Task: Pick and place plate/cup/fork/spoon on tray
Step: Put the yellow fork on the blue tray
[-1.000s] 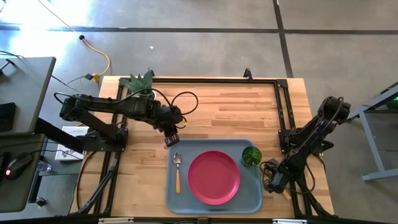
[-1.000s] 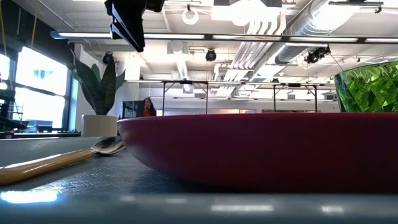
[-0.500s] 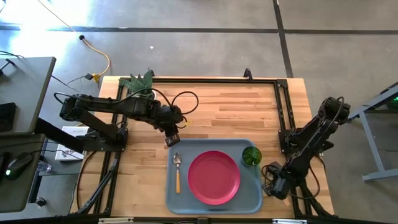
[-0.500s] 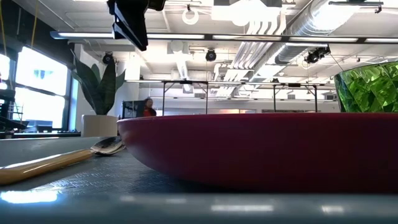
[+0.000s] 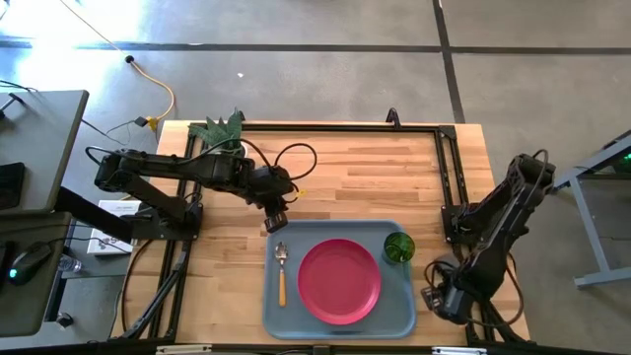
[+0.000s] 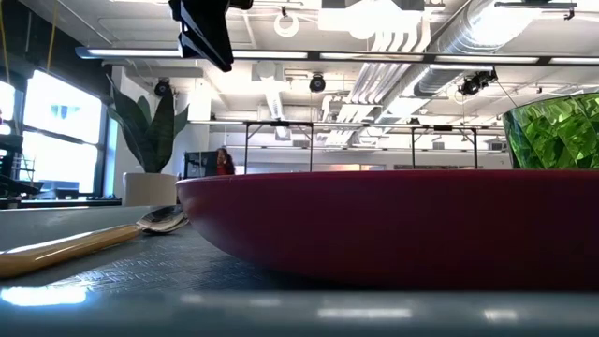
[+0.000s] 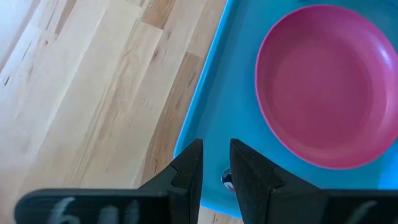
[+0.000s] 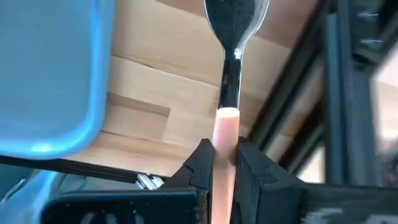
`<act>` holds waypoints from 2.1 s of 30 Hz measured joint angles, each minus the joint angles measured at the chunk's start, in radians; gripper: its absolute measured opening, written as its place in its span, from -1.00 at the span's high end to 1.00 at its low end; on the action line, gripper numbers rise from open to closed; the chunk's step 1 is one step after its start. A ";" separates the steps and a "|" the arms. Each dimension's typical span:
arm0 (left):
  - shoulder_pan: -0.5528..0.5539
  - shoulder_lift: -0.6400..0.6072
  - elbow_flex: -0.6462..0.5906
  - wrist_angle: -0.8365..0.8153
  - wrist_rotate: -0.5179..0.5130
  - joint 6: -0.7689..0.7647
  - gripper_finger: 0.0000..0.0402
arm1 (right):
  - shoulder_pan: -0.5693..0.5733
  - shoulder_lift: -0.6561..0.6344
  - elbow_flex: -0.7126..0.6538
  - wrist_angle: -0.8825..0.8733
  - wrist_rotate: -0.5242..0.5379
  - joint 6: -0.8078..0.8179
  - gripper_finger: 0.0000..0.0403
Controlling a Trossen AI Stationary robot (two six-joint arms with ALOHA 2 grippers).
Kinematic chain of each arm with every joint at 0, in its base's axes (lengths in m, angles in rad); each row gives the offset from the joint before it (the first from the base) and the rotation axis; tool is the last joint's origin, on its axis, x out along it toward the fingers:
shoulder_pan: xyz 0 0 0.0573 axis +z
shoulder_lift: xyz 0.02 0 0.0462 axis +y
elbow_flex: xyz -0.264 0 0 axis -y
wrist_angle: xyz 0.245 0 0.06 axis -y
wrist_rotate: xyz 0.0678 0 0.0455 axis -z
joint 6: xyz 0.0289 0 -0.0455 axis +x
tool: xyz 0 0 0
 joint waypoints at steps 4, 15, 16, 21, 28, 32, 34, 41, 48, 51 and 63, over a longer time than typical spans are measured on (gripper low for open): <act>0.000 0.000 0.000 0.000 0.000 0.000 0.65 | 0.000 0.000 0.088 -0.143 -0.010 0.007 0.91; 0.000 0.000 0.000 0.003 0.000 0.049 0.65 | -0.052 0.000 0.302 -0.497 0.024 -0.002 0.91; 0.000 0.000 0.000 0.003 0.000 0.059 0.65 | -0.061 0.000 0.321 -0.518 0.040 -0.007 0.91; 0.002 0.000 0.000 0.005 -0.003 0.114 0.65 | -0.123 -0.029 0.352 -0.518 0.176 -0.036 0.91; 0.021 0.000 0.000 0.005 -0.008 0.185 0.65 | -0.246 -0.065 0.352 -0.519 0.381 -0.080 0.91; 0.034 0.000 0.000 0.005 -0.014 0.225 0.65 | -0.332 -0.084 0.352 -0.519 0.477 -0.123 0.91; 0.043 0.000 0.000 0.005 -0.015 0.241 0.65 | -0.378 -0.091 0.352 -0.518 0.529 -0.147 0.91; 0.082 0.000 0.000 0.004 -0.024 0.256 0.65 | -0.553 -0.101 0.352 -0.465 0.691 -0.250 0.91; 0.136 0.000 0.000 0.005 -0.027 0.256 0.65 | -0.745 -0.101 0.352 -0.290 0.807 -0.483 0.91; 0.158 0.000 0.000 0.005 -0.026 0.256 0.65 | -0.831 -0.101 0.352 -0.228 0.791 -0.610 0.91; 0.250 0.000 0.000 0.005 -0.027 0.253 0.65 | -1.156 -0.101 0.352 -0.030 0.665 -1.075 0.91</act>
